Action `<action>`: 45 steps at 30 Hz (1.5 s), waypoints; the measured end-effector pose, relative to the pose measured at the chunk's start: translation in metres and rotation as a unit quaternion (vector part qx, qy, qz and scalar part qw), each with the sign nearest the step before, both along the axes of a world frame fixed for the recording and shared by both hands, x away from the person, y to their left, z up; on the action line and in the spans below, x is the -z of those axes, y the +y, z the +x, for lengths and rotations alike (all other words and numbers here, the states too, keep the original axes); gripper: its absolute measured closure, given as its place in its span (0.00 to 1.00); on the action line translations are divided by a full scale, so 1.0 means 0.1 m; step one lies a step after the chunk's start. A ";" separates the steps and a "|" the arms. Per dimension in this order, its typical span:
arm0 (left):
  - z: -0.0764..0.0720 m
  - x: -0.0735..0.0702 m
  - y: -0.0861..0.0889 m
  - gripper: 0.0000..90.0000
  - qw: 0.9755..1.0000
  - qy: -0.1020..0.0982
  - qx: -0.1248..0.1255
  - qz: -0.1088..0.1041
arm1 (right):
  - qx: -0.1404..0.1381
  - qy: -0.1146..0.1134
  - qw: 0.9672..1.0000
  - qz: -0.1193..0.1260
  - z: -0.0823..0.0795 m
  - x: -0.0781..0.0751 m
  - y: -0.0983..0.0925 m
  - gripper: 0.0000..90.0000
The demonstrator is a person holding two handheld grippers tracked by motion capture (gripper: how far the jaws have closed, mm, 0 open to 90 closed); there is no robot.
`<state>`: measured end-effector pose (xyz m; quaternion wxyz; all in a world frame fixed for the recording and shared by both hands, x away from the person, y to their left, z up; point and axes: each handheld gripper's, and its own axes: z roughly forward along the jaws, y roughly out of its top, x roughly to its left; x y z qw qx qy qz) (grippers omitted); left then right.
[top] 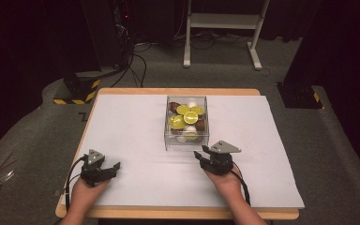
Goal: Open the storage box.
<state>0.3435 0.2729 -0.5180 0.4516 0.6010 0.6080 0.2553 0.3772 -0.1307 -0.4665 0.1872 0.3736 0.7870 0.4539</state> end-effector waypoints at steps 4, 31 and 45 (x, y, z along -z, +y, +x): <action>0.00 0.00 0.00 0.31 1.000 0.000 0.000 0.001 | 0.001 0.000 1.000 0.002 0.03 0.01 -0.01 0.63; 0.00 0.00 -0.02 0.29 1.000 -0.002 -0.008 -0.003 | -0.013 -0.012 0.999 0.043 0.28 -0.02 0.13 0.59; 0.00 0.00 0.00 0.29 1.000 0.000 -0.004 -0.001 | -0.028 -0.017 0.998 0.054 0.39 -0.02 0.15 0.63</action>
